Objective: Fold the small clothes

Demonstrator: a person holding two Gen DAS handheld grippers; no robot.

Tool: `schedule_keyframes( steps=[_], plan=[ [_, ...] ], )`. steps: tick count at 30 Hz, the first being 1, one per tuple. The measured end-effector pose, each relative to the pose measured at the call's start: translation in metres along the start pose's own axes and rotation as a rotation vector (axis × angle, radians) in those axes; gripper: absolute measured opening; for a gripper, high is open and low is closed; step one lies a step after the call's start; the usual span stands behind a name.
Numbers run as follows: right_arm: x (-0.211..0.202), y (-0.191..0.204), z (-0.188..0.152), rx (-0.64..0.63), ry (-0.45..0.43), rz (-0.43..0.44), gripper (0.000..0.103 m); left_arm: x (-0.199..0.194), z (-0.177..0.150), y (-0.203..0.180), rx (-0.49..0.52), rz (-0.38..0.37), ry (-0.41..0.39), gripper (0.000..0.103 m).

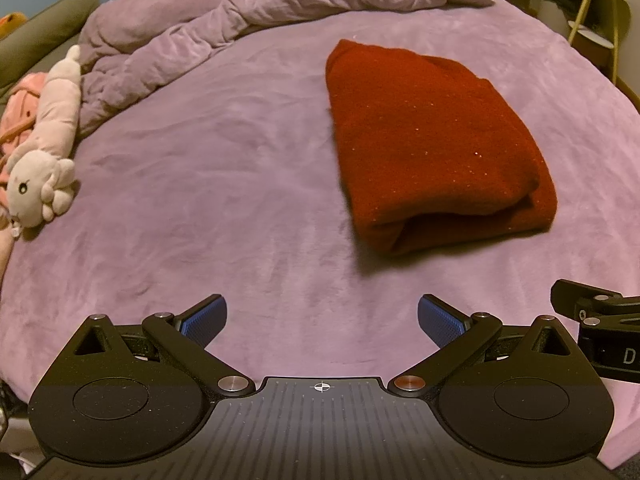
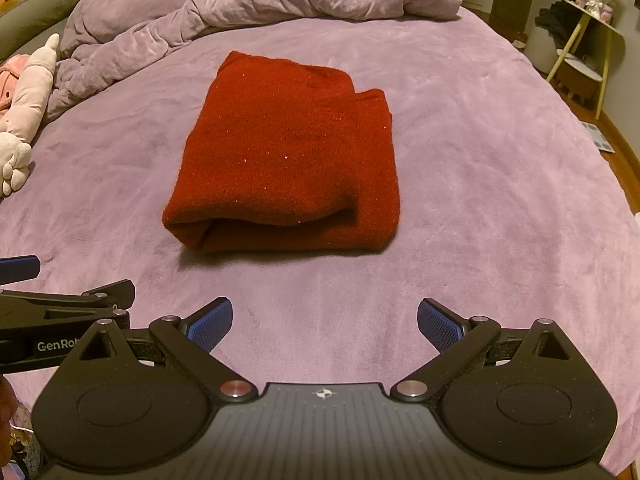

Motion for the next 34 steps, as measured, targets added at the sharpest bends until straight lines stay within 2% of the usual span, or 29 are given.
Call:
schedule_keyframes(
  steps=[34],
  plan=[
    [-0.0022,-0.0005,-0.0021,0.006,-0.008,-0.004,0.099,-0.0024,-0.0020,-0.0035,0.020,-0.015,-0.005,0.103]
  ],
)
Point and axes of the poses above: each gripper's, at about its wrist camera, not at the fingertips, and x roughly the way its jaws point, y to its left, z to its top, the point moved 7 cm from there along x, roughly the way its jaws point, and after that the axes turned 13 degrees about y, right-handed, at the moved point
